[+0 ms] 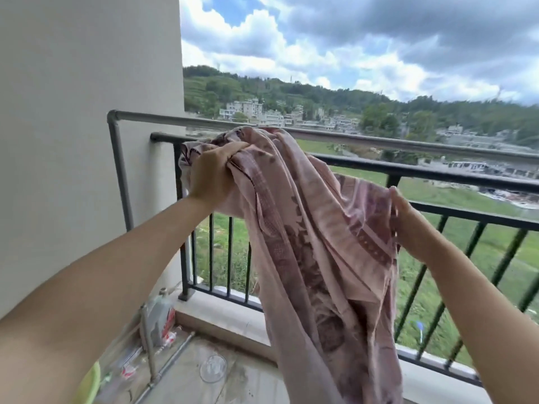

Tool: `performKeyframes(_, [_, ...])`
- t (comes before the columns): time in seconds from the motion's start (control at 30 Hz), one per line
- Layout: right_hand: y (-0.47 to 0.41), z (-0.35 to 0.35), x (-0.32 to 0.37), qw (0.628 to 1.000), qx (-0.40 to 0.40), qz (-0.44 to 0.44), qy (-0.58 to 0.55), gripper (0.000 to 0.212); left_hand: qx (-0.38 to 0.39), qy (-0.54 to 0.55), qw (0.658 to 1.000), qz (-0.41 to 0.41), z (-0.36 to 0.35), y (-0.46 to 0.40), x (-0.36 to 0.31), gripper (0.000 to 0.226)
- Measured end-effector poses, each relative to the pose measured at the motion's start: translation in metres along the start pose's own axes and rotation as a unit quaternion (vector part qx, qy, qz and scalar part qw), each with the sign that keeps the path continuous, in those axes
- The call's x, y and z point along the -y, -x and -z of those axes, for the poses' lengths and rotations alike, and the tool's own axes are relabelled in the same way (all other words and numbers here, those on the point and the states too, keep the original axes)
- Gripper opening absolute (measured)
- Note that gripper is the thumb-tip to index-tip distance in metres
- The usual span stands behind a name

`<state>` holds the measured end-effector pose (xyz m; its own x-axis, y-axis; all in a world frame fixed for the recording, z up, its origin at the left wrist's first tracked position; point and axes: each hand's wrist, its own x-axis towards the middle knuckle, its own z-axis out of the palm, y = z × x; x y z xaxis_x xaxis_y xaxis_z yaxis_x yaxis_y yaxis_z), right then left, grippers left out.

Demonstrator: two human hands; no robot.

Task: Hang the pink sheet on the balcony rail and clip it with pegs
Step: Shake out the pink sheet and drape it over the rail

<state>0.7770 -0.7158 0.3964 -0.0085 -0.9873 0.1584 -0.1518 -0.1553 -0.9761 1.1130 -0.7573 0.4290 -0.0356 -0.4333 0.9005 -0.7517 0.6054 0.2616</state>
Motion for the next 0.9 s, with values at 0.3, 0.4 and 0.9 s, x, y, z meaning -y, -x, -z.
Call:
performKeyframes(0.3, [0.006,-0.069,0.006,0.996,-0.012,0.065,0.053,0.029,-0.017,0.001,0.994,-0.106,-0.062,0.013,-0.071,0.039])
performKeyframes(0.4, [0.004,-0.064,-0.006,0.991,-0.066,0.065,-0.097,0.023,-0.015,0.130,0.970,0.206,-0.064,0.035,-0.073,0.083])
performKeyframes(0.9, [0.025,0.012,-0.028,0.980,-0.107,0.069,-0.154,0.036,0.042,0.534,0.731,0.423,-0.044,0.051,-0.023,0.024])
